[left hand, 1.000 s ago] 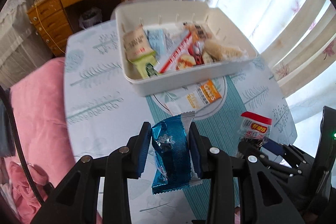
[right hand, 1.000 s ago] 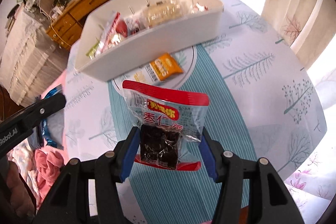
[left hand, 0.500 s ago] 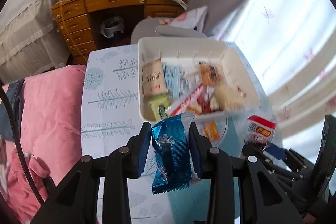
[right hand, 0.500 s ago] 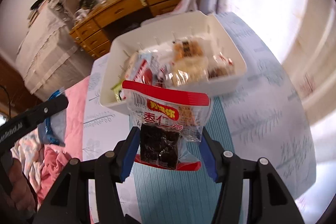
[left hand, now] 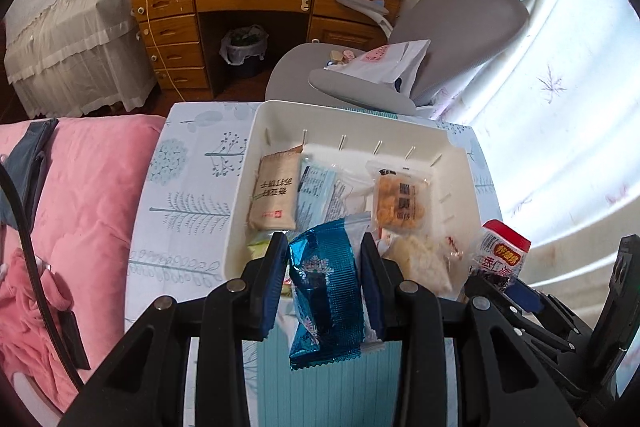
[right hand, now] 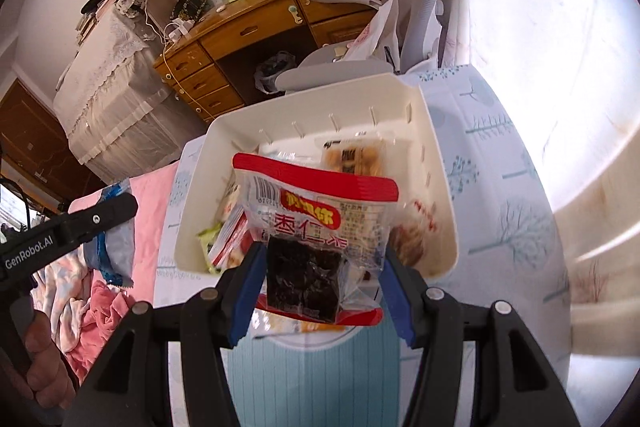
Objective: Organize snacks
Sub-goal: 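Open left tool to drop blue candy into basket while right releases date bag there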
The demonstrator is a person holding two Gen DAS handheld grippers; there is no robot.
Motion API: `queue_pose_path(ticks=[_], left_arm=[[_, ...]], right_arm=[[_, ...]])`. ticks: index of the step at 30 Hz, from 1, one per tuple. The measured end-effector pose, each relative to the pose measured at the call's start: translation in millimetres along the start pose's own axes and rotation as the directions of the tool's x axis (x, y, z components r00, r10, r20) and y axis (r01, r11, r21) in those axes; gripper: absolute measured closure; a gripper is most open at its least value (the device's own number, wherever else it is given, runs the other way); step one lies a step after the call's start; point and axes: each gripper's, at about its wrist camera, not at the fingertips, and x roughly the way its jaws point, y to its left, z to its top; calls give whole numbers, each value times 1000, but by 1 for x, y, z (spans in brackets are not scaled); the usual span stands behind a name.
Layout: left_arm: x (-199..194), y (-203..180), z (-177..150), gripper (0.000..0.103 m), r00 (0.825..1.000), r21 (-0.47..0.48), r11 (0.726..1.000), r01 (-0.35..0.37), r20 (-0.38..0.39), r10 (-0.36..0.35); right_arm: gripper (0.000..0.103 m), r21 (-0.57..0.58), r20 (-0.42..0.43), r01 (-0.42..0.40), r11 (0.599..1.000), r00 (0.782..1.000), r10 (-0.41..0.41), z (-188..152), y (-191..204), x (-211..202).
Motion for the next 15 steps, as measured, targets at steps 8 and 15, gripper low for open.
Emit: queue_pose_path(ticks=[8,15], left_arm=[[19,-27,17,67,999,-26,999,-33,-14,32],[24,-33,16,32,998,-60,996,-58,-36,56]], right_arm=[[45,-12,-32,-39,999,999,39,24,-26,17],[37,2,-106,-68,998,992,68,29,-35,31]])
